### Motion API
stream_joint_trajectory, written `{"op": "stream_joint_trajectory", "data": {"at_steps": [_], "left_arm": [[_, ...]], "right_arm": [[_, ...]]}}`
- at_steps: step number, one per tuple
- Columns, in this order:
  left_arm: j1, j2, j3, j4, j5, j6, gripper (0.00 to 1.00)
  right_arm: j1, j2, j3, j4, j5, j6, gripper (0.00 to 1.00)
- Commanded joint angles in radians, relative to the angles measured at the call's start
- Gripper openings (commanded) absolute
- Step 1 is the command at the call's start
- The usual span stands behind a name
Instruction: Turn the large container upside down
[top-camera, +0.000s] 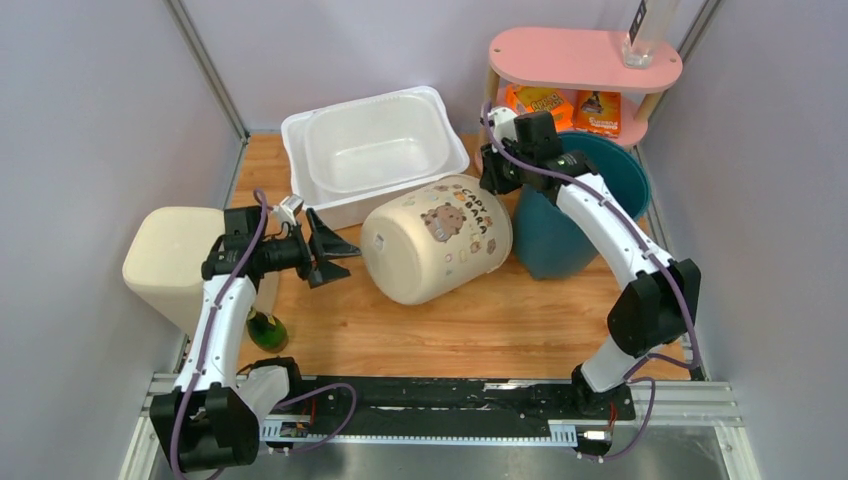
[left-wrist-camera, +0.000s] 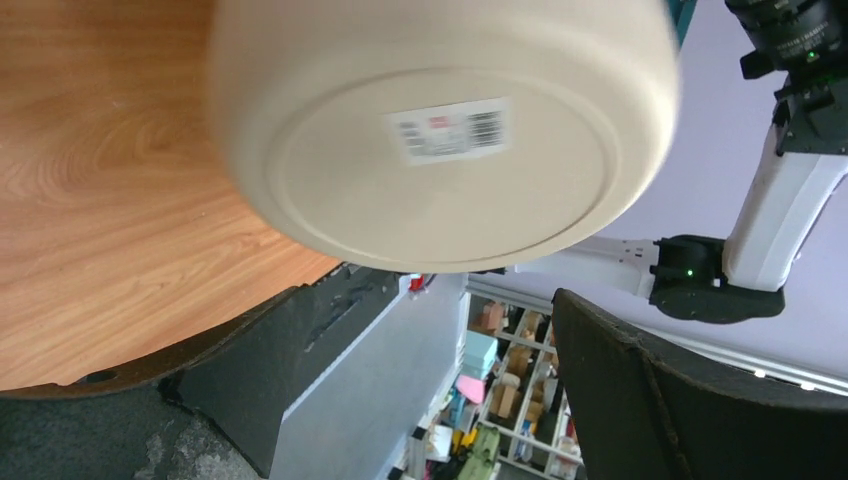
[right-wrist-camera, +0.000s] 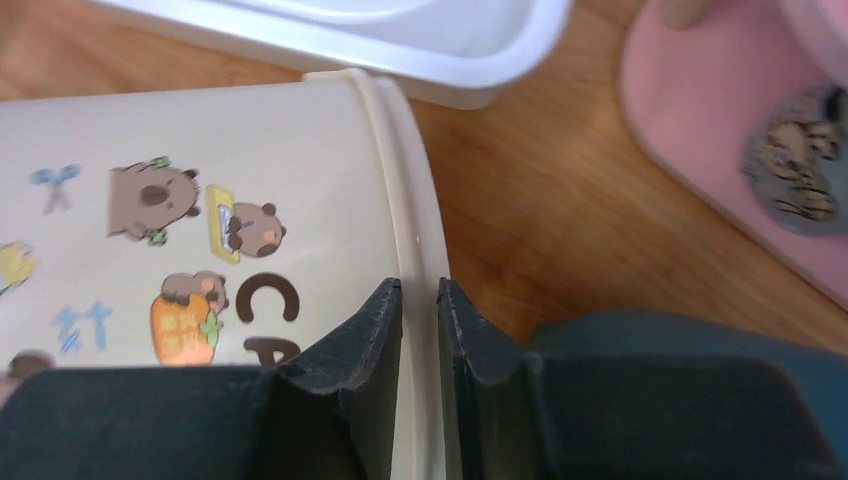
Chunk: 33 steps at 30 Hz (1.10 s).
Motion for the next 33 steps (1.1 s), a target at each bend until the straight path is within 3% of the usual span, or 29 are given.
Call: {"op": "stream_joint_trajectory", "data": {"at_steps": [1, 7, 15, 22, 28, 33], "left_arm": [[-0.016, -0.027, -0.010, 0.166, -0.015, -0.078, 0.99], [-0.046, -0.030, 0.003, 0.202, -0.036, -0.077, 0.99], [-0.047, -0.035, 0.068, 0.153, -0.040, -0.017, 0.99], [-0.046, -0.052, 0.119, -0.002, -0.133, 0.197, 0.99], [-0.047, -0.063, 0.114, -0.072, -0.151, 0.268, 0.99], [-0.058, -0.054, 0.150, -0.076, -0.164, 0.295, 0.99]], "right_arm": [[-0.027, 0.125, -0.032, -0.230, 0.197, -0.135, 0.19], [-0.039, 0.158, -0.031, -0.199, 0.228, -0.172, 0.21], [-0.007, 0.154, 0.010, -0.232, 0.157, -0.117, 0.43], [0.003, 0.111, 0.127, -0.235, -0.027, -0.100, 0.50], [0.005, 0.002, 0.250, -0.244, -0.182, -0.172, 0.61], [0.005, -0.139, 0.277, -0.258, -0.042, -0.255, 0.73]]}}
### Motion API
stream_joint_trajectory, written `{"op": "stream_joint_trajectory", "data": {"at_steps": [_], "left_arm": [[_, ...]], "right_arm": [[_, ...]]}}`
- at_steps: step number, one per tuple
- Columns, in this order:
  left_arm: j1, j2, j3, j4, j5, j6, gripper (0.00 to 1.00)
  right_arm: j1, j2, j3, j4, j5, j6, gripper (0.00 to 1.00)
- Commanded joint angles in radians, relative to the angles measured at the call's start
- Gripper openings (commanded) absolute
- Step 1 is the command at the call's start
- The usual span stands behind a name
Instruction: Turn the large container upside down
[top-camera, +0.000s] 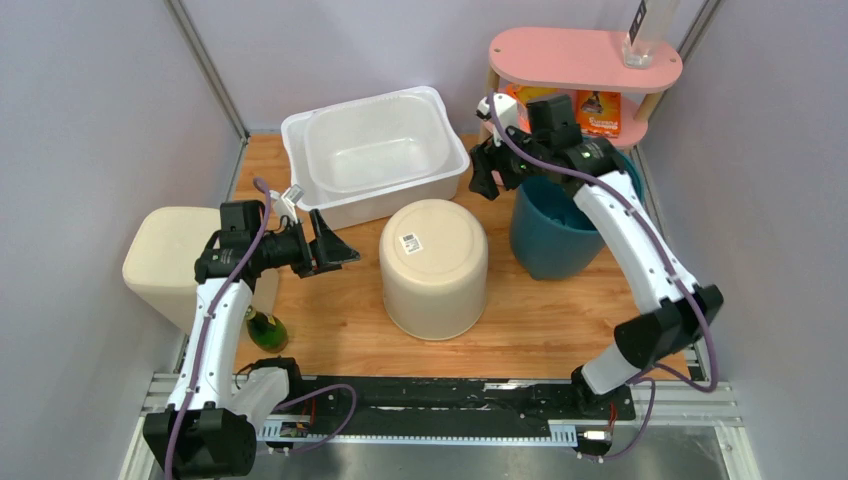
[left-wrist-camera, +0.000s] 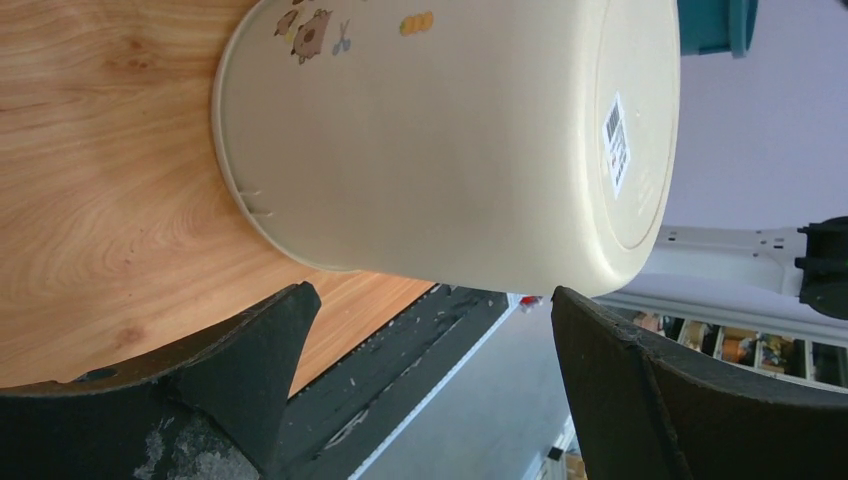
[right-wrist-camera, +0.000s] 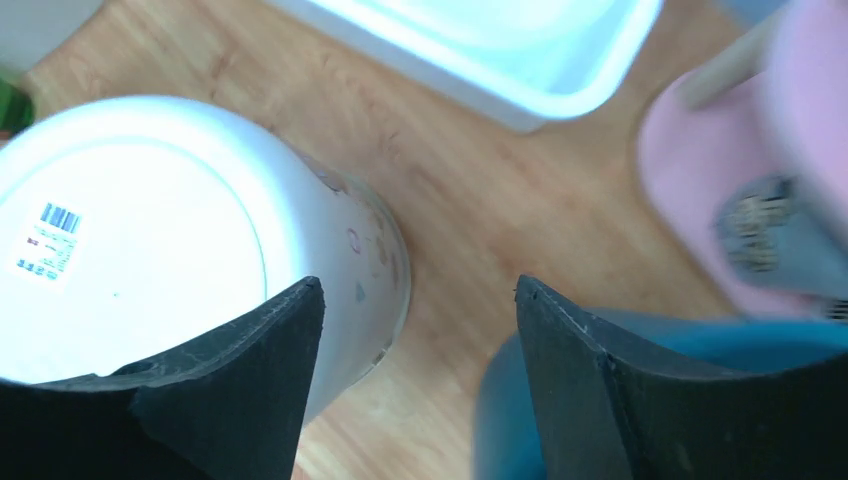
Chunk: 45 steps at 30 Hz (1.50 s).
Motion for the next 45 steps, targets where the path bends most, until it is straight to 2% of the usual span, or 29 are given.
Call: {"op": "stream_joint_trajectory", "data": {"at_steps": [1, 4, 7, 12, 20, 25, 30, 34, 36, 42, 45], "left_arm": [[-0.013, -0.001, 0.063, -0.024, -0.018, 0.072, 0.99], [-0.015, 0.007, 0.096, -0.037, -0.023, 0.095, 0.99], [-0.020, 0.011, 0.113, -0.038, -0.020, 0.095, 0.99], [-0.025, 0.011, 0.117, 0.008, 0.000, 0.068, 0.99], [-0.038, 0.033, 0.162, 0.024, -0.014, 0.084, 0.98], [-0.055, 0.084, 0.287, -0.053, -0.046, 0.183, 0.98], [-0.068, 0.154, 0.442, -0.130, -0.105, 0.257, 0.98], [-0.068, 0.164, 0.489, -0.136, -0.123, 0.248, 0.98], [-0.067, 0.158, 0.500, -0.141, -0.123, 0.246, 0.98], [-0.069, 0.117, 0.508, -0.155, -0.132, 0.260, 0.98], [-0.067, 0.100, 0.515, -0.152, -0.138, 0.245, 0.98]], "right_arm": [[-0.001, -0.169, 0.049, -0.014, 0.102, -0.120, 0.75], [-0.002, -0.251, -0.011, -0.041, 0.271, -0.204, 0.79], [-0.002, -0.341, -0.116, -0.057, 0.353, -0.264, 0.80], [-0.001, -0.449, -0.251, -0.070, 0.364, -0.259, 0.80], [-0.001, -0.422, -0.347, -0.033, 0.357, -0.294, 0.73], [-0.001, -0.364, -0.336, -0.025, 0.368, -0.290, 0.59], [0.022, -0.353, -0.345, -0.083, 0.340, -0.317, 0.40], [0.031, -0.338, -0.356, -0.143, 0.300, -0.346, 0.12], [0.047, -0.316, -0.310, -0.186, 0.263, -0.332, 0.01], [0.183, -0.264, -0.144, -0.300, 0.165, -0.188, 0.00], [0.200, -0.250, -0.092, -0.318, 0.099, -0.170, 0.00]]}}
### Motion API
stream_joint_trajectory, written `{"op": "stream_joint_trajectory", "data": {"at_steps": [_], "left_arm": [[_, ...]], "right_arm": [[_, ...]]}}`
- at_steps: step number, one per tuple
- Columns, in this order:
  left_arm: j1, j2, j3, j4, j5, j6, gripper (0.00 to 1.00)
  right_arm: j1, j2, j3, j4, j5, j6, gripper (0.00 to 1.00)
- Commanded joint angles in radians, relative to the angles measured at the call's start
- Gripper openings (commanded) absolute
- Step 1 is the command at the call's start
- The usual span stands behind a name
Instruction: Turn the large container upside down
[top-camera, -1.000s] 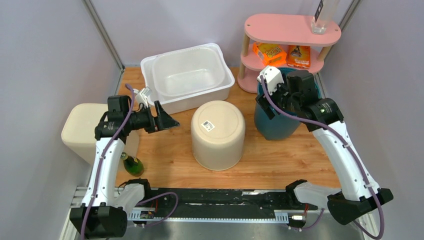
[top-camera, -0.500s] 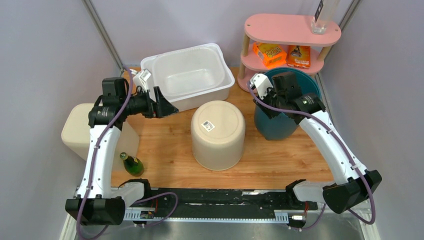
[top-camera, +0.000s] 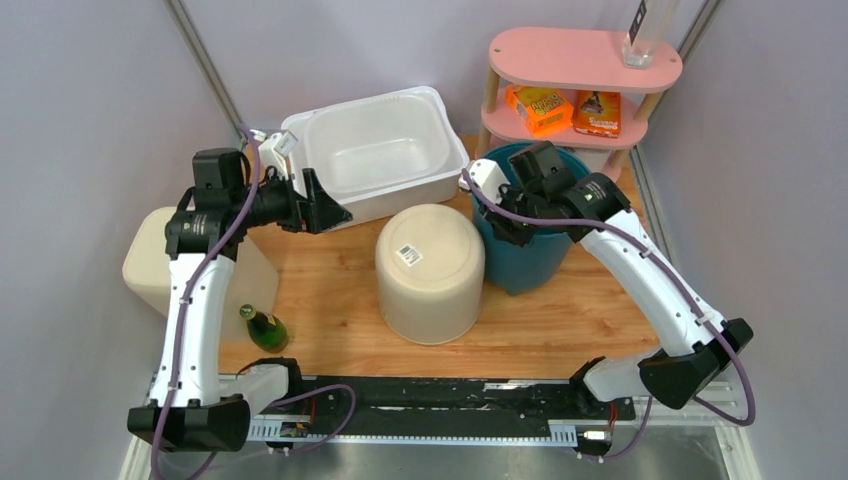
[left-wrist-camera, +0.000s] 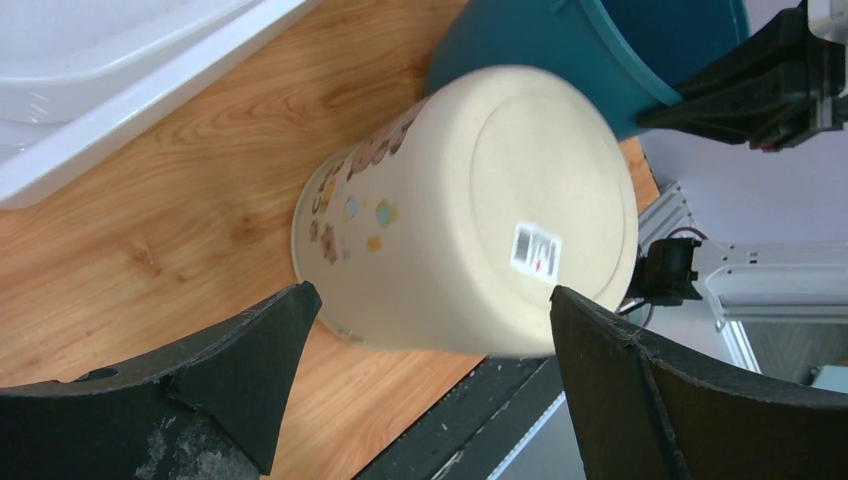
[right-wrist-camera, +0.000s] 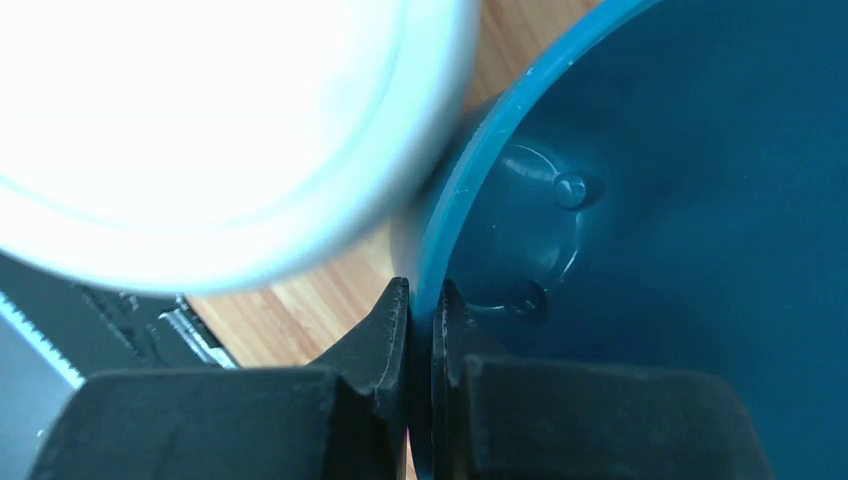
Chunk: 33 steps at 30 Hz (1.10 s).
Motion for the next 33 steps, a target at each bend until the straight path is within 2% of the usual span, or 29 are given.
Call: {"op": "stream_joint_trajectory", "data": {"at_steps": [1, 7, 11, 15, 18, 21, 26, 33], "left_arm": [[-0.003, -0.047, 0.045, -0.004, -0.014, 0.014, 0.98], [-0.002, -0.034, 0.082, -0.055, -0.044, 0.034, 0.99], [-0.002, 0.004, 0.131, -0.100, -0.077, 0.060, 0.99], [-0.002, 0.046, 0.176, -0.131, -0.101, 0.104, 1.00], [-0.002, 0.077, 0.177, -0.131, -0.106, 0.115, 1.00], [-0.003, 0.124, 0.178, -0.096, -0.056, 0.084, 1.00], [-0.023, 0.246, 0.211, -0.071, 0.102, 0.039, 1.00], [-0.195, 0.355, 0.309, -0.078, 0.043, 0.067, 1.00]], "right_arm": [[0.036, 0.013, 0.121, -0.077, -0.142, 0.081, 0.00], [0.038, 0.108, 0.258, -0.077, -0.431, 0.173, 0.00], [0.039, 0.198, 0.305, -0.009, -0.588, 0.250, 0.00], [0.035, 0.280, 0.391, 0.044, -0.604, 0.288, 0.00], [-0.046, 0.281, 0.427, 0.072, -0.623, 0.335, 0.00], [-0.213, 0.213, 0.334, 0.141, -0.751, 0.401, 0.00], [-0.436, 0.066, 0.004, 0.383, -0.952, 0.535, 0.00], [-0.725, 0.032, -0.282, 0.504, -1.068, 0.702, 0.00]]}}
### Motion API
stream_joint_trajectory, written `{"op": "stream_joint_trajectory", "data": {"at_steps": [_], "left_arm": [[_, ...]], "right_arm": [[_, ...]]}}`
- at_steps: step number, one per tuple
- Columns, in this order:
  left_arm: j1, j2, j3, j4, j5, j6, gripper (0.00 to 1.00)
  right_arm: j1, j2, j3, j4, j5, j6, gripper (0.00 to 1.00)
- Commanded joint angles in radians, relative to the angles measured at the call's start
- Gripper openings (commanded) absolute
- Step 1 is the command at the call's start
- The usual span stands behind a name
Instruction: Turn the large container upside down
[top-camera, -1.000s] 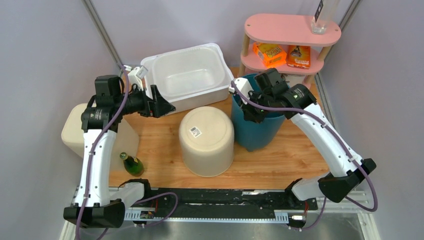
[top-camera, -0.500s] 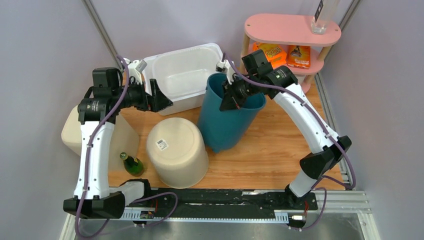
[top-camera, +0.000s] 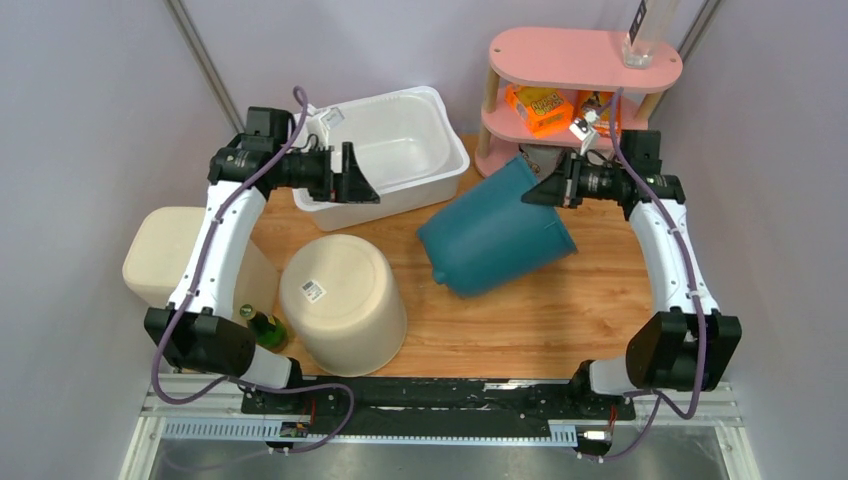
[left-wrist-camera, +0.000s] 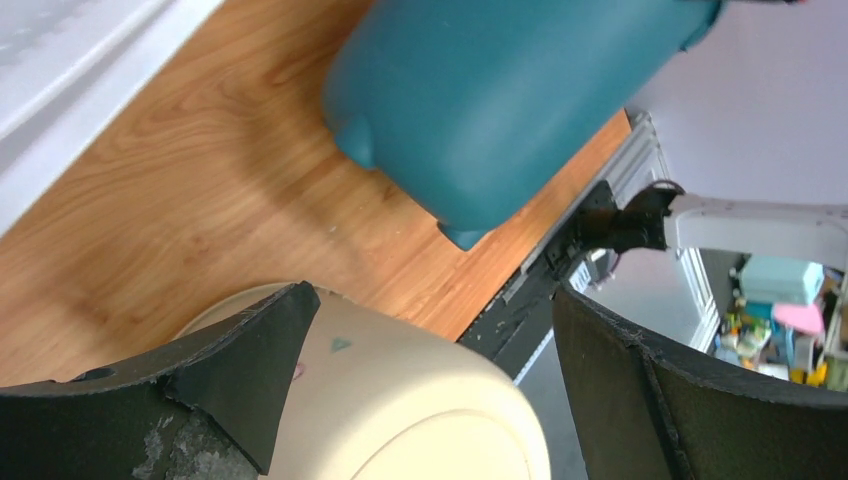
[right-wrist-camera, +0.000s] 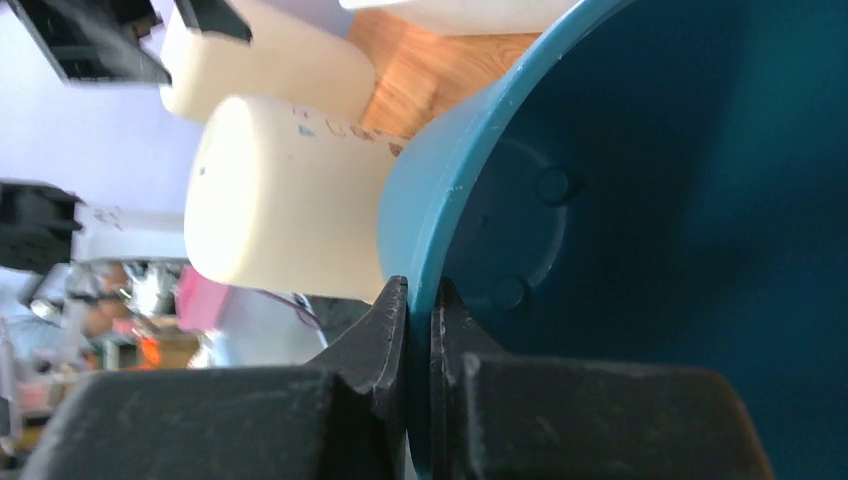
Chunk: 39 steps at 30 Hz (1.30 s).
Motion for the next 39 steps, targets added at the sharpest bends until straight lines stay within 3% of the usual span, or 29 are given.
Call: {"op": "stream_joint_trajectory", "data": {"at_steps": [1, 7, 10, 16, 24, 30, 35, 39], "left_arm": [[-0.122, 0.031, 0.074, 0.026, 0.004, 0.014, 1.00], [-0.237, 0.092, 0.096, 0.056, 0.042, 0.001, 1.00], [-0.299, 0.144, 0.106, 0.067, 0.077, -0.009, 1.00], [-0.433, 0.246, 0.166, 0.083, -0.088, -0.021, 1.00], [-0.446, 0.258, 0.167, 0.121, -0.132, -0.043, 1.00], [-0.445, 0.241, 0.165, 0.130, -0.133, -0.056, 1.00], [-0.445, 0.247, 0.151, 0.156, -0.097, -0.091, 1.00], [-0.446, 0.258, 0.164, 0.168, -0.083, -0.102, 0.99]], "right_arm": [[-0.181, -0.008, -0.143, 0.143, -0.164, 0.200, 0.00], [-0.463, 0.050, -0.271, 0.155, -0.280, 0.293, 0.01], [-0.537, 0.078, -0.295, 0.126, -0.267, 0.231, 0.19], [-0.567, 0.144, -0.108, -0.178, 0.117, -0.123, 0.48], [-0.563, 0.143, 0.124, -0.310, 0.408, -0.349, 0.57], [-0.539, 0.110, 0.196, -0.394, 0.512, -0.390, 0.59], [-0.529, 0.083, 0.220, -0.434, 0.639, -0.398, 0.54], [-0.523, 0.066, 0.210, -0.462, 0.719, -0.448, 0.37]]}}
